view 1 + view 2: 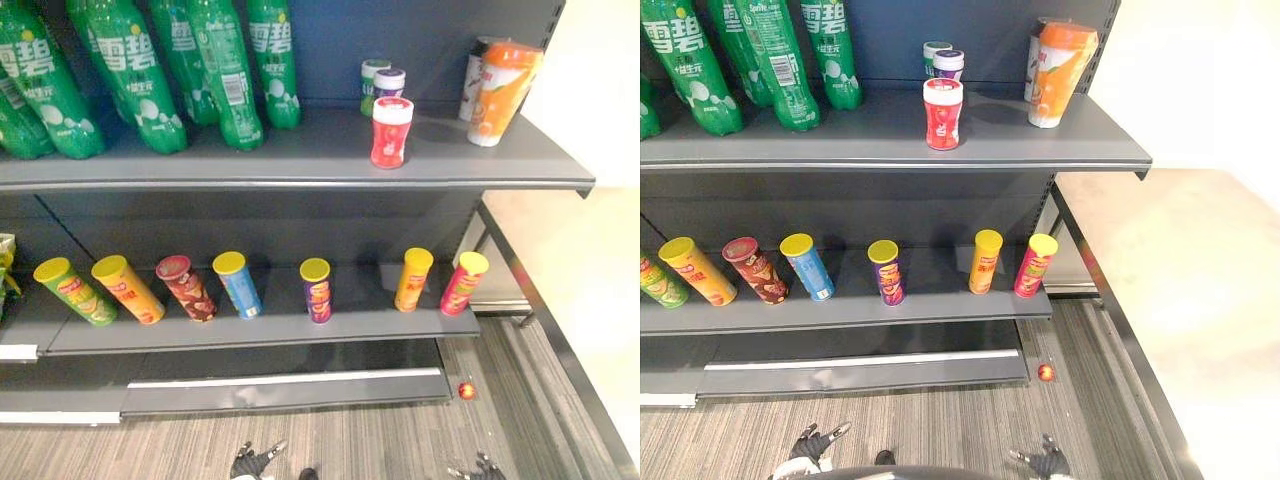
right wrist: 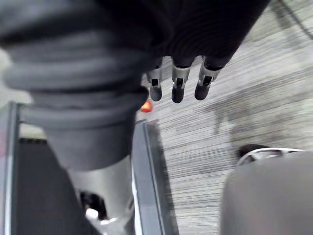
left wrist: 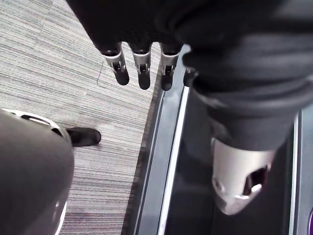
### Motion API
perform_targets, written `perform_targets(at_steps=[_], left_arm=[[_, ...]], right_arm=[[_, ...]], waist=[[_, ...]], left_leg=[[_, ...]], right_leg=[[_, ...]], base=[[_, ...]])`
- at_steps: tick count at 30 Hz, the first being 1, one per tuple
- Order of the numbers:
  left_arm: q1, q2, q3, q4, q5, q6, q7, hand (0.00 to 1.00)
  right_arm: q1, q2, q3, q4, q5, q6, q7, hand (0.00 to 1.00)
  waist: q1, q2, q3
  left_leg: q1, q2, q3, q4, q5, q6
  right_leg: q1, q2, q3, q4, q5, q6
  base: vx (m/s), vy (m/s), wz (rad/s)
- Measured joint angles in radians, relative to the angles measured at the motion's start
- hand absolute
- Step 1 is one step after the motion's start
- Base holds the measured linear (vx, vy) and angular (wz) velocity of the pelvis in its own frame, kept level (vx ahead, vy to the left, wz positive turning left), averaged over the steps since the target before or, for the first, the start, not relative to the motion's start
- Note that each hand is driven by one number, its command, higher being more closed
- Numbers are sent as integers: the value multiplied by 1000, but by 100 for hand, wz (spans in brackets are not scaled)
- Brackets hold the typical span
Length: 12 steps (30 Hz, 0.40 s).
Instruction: Put the gum and the chips on the shelf.
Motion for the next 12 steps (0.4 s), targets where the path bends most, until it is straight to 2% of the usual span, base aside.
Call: perform_targets(at_steps=[2, 8, 12], left_arm=[[0, 0, 9, 10, -16, 0, -11, 0], [0, 1, 8, 19, -17, 1, -32, 0], [1, 1, 5, 23, -29, 0, -38, 0]], right_arm=[[8, 8, -75, 33, 12, 27, -6, 0], [13, 37, -242, 72, 67, 61, -29, 0], [3, 42, -284, 92, 75, 70, -29, 0]], waist=[[-6, 1, 0], [-18, 6, 0], [-19, 8, 0]], left_leg=[[1, -2, 0, 0, -4, -1], [2, -8, -4, 0, -13, -1], [6, -12, -7, 0, -18, -2]], right_leg=[[5, -1, -1, -8, 0, 1], [17, -2, -10, -25, 2, 4], [27, -5, -16, -31, 4, 7]], base=[[46, 7, 1], [46, 1, 3], [44, 1, 3]])
